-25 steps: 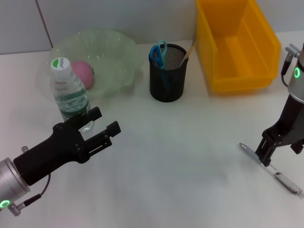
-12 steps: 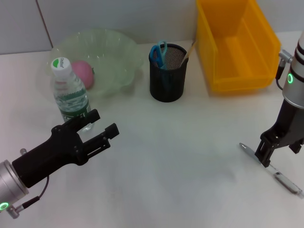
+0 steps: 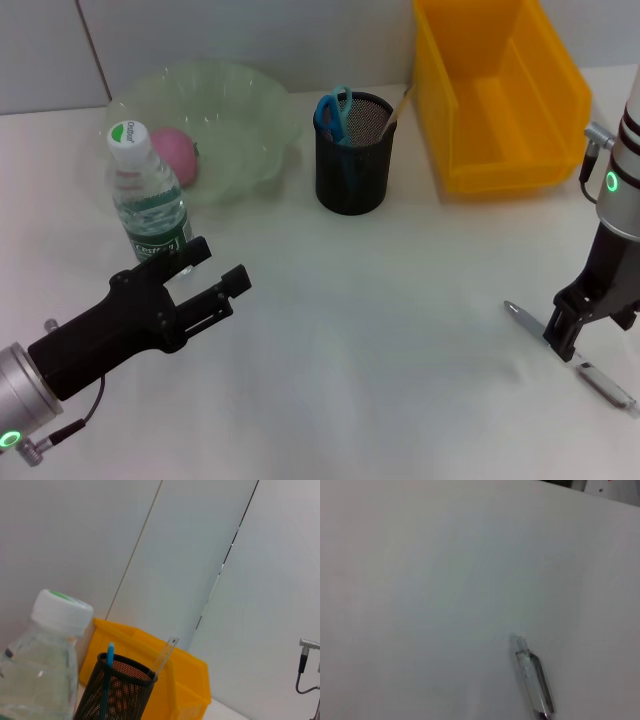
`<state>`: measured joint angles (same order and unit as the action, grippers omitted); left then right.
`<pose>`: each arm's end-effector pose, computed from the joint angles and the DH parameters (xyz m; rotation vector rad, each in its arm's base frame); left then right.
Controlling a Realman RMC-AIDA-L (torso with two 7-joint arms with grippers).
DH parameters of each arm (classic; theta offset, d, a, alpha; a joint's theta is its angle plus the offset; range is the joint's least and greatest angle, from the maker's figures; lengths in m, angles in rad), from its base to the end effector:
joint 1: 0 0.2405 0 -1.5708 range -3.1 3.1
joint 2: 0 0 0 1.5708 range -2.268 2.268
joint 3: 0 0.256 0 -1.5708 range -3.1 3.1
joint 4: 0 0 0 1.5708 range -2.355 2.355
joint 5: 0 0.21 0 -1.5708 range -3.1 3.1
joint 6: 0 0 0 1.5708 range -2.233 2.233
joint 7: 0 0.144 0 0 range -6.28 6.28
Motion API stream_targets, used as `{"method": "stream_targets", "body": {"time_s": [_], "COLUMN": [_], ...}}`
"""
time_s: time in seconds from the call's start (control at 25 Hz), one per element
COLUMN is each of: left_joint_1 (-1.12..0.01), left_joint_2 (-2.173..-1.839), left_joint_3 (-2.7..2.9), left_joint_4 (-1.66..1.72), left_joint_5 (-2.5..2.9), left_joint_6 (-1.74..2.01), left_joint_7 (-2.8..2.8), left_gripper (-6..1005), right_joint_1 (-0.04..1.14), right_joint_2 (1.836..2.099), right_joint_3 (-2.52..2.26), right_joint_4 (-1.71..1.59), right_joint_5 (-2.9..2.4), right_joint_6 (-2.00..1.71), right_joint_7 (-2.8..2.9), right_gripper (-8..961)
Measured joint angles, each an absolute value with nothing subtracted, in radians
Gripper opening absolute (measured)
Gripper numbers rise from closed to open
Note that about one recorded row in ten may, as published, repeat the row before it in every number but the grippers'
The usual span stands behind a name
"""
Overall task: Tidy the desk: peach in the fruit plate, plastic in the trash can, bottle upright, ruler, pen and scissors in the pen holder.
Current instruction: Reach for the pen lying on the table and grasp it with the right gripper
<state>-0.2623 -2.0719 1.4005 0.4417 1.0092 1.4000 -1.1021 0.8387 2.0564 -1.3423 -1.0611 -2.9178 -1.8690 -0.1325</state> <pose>-0.2790 0.2680 -0.0476 -2.3891 -0.7965 -1.1281 0.2016 0.3526 0.0180 1.3619 1.8695 0.4983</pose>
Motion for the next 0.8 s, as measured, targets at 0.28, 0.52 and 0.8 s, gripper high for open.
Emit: {"method": "stream_targets", "body": {"time_s": [0.28, 0.52, 0.8], "left_joint_1": [-0.273, -0.274, -0.274], "left_joint_2": [-2.069, -2.069, -2.069], "left_joint_3": [1.399, 1.401, 1.401], "left_joint_4": [0.431, 0.431, 0.431], "left_joint_5": [1.01, 1.015, 1.017], "left_joint_6": [1.396, 1.391, 1.391], "left_joint_7": [-1.106, -1.108, -1.109], "left_gripper": [784, 785, 784], "right_joint_1": [0.825, 0.819, 0.799], "right_joint_2": [2.063, 2.072, 2.075], "right_joint_3": [-1.324, -1.325, -1.326], "right_joint_4": [-1.057, -1.043, -1.041], "right_joint_5": [-2.915, -2.916, -2.913], "right_joint_6": [-1.847, -1.826, -1.79], "right_joint_7": [-0.178, -0.181, -0.184], "right_gripper": [796, 796, 795]}}
